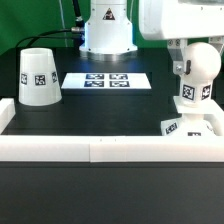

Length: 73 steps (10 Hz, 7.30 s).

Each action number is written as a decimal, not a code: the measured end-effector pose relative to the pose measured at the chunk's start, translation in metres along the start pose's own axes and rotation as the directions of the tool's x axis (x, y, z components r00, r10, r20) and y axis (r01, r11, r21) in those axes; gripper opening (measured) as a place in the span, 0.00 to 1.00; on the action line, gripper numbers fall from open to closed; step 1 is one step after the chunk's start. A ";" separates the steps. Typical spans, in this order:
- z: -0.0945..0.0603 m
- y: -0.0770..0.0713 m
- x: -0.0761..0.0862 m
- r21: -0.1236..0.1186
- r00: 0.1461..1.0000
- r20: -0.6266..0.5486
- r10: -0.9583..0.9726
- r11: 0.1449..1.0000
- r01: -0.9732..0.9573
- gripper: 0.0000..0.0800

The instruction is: Assemble lamp

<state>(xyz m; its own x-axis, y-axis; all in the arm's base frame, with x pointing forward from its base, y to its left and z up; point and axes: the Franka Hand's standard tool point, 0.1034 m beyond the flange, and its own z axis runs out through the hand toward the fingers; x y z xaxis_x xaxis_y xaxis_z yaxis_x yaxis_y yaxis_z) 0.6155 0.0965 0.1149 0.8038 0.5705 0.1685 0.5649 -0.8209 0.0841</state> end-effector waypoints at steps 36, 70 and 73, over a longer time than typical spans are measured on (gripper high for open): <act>-0.071 0.034 -0.040 0.035 0.756 -0.051 0.652 0.758 -0.651 0.87; -0.040 0.057 -0.291 0.047 0.812 0.124 0.571 0.814 -0.579 0.87; -0.033 0.058 -0.299 0.047 0.827 0.139 0.545 0.830 -0.556 0.87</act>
Offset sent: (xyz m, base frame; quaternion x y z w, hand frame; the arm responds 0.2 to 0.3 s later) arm -0.0002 0.0000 -0.0032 0.0010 -0.0003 0.2227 0.9749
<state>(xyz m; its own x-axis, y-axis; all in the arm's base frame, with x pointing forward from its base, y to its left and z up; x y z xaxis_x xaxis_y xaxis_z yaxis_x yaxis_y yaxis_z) 0.4019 -0.1224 0.1018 0.9985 0.0277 0.0482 0.0310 -0.9971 -0.0702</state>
